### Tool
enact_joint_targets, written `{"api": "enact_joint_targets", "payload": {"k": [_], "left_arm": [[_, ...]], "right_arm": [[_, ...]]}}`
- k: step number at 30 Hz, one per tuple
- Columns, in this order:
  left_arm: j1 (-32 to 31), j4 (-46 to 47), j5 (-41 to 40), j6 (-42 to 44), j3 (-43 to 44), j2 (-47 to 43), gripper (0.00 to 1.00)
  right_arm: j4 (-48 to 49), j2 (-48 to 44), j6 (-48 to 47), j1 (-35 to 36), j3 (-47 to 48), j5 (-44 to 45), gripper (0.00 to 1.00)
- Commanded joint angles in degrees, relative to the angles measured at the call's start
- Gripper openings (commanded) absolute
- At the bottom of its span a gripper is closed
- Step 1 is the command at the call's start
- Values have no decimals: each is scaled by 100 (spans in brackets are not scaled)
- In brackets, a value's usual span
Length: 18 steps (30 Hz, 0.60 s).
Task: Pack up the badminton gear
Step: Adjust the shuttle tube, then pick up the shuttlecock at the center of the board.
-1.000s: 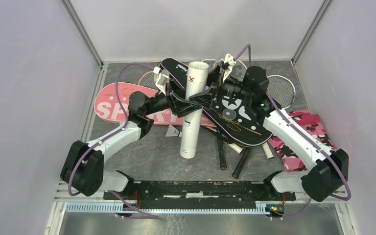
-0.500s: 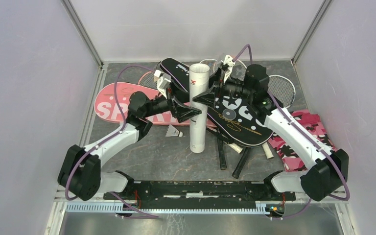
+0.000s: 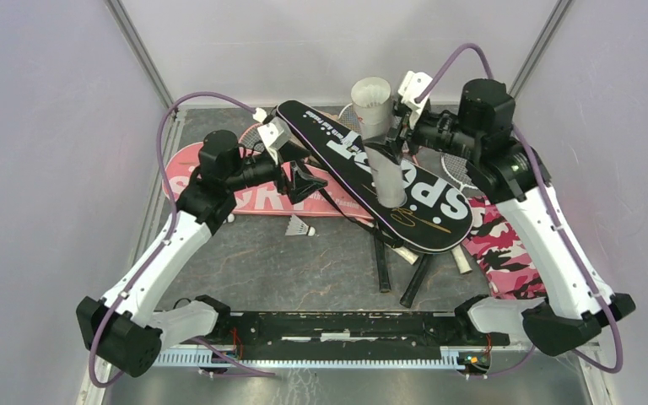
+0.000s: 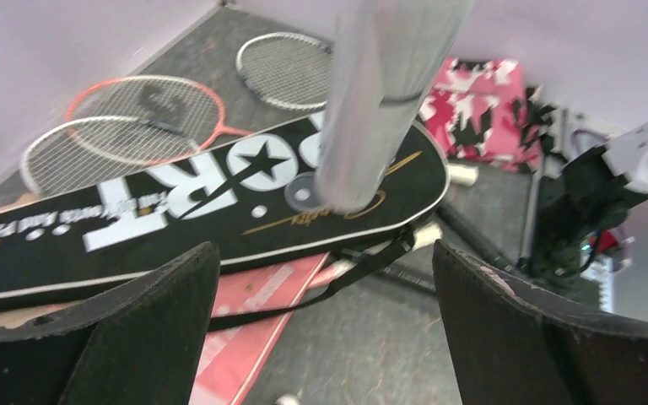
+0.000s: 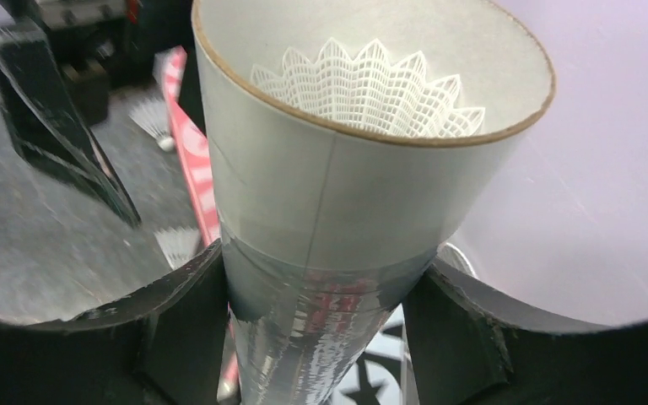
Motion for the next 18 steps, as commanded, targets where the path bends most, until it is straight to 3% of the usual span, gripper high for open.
{"api": "enact_joint_targets", "payload": {"k": [1,9,14,18], "left_arm": [[32,-1775,-961,1717,383,-247,100],[-98,-2055,-391,2723,469,259,97],[-162,-2486,-353,3334,901,1048,91],[-162,-3004,-944,3503,1067,1346,89]], "right_arm": [[-1411,-315,-1263,-17,338,1175,31],[-2361,-858,-1889,-17,264,2912,28],[-2538,-1167,-1988,-22,-236,3178,27],[-2760,-1204,-2108,-22,-574,3156,27]]}}
